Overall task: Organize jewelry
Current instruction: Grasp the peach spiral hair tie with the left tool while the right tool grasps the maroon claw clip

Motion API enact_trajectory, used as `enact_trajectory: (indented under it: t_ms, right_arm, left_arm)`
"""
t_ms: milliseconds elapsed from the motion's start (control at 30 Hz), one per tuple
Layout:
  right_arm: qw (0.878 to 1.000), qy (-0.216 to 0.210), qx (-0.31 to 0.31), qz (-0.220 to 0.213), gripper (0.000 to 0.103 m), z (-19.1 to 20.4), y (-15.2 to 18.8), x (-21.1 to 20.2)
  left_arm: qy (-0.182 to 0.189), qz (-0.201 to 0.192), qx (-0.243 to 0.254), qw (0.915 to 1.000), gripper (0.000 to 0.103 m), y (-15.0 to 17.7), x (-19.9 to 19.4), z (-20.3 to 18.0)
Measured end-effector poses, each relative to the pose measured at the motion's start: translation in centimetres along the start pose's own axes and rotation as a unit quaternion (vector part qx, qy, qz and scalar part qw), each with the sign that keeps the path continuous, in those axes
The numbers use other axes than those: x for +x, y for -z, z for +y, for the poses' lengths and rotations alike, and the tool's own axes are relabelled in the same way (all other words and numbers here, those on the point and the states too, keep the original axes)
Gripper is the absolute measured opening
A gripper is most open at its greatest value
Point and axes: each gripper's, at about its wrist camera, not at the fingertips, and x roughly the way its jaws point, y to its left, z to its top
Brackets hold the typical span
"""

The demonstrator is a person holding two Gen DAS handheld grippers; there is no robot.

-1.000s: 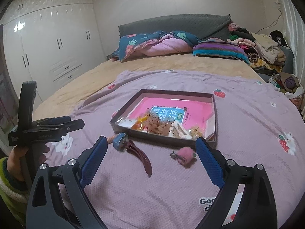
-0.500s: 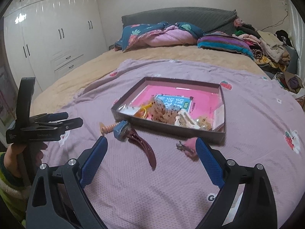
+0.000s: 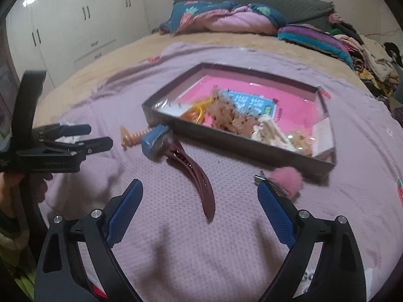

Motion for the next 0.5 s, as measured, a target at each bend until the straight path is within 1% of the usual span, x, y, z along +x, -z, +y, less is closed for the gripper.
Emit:
enact_trajectory:
  t_ms: [100, 167, 267, 333, 367, 433, 467, 500]
  right_arm:
    - [1.000, -0.002, -0.013, 0.018, 0.081, 0.1, -0.1, 1.7]
    - [0.999, -0.001, -0.021, 0.032, 0.079, 0.2, -0.3, 3.0]
    - [0.999, -0.003, -0.030, 0.042, 0.072, 0.3, -0.7, 4.4]
    - [0.998, -0.009, -0.032, 0.050, 0.065, 0.2, -0.9, 5.3]
    - [0.998, -0.011, -0.031, 0.054, 0.064, 0.1, -0.9, 5.7]
    - [0.998, -0.013, -0.026, 0.058, 0.056, -0.2, -1.0, 6.3]
    - [0.998, -0.012, -0.024, 0.058, 0.055, -0.3, -1.0, 6.5]
    - [0.998, -0.013, -0.023, 0.057, 0.051, -0.3, -1.1, 6.5]
  left_arm:
    - [0.000, 0.008, 0.001, 1.0000, 0.077, -0.1, 1.0, 0.1]
    - [0.000, 0.014, 0.005, 0.9999, 0.072, -0.2, 1.7, 0.0]
    - [0.002, 0.019, 0.014, 0.9997, 0.068, -0.4, 2.6, -0.5]
    - [0.001, 0.019, 0.018, 0.9997, 0.067, -0.6, 2.9, -0.7]
    - [0.002, 0.019, 0.019, 0.9996, 0.066, -0.7, 3.0, -0.8]
    - [0.003, 0.018, 0.021, 0.9996, 0.061, -1.0, 3.3, -0.9]
    - [0.005, 0.020, 0.023, 0.9995, 0.058, -1.2, 3.5, -1.0]
    - [0.007, 0.021, 0.024, 0.9995, 0.058, -1.4, 3.7, -1.1]
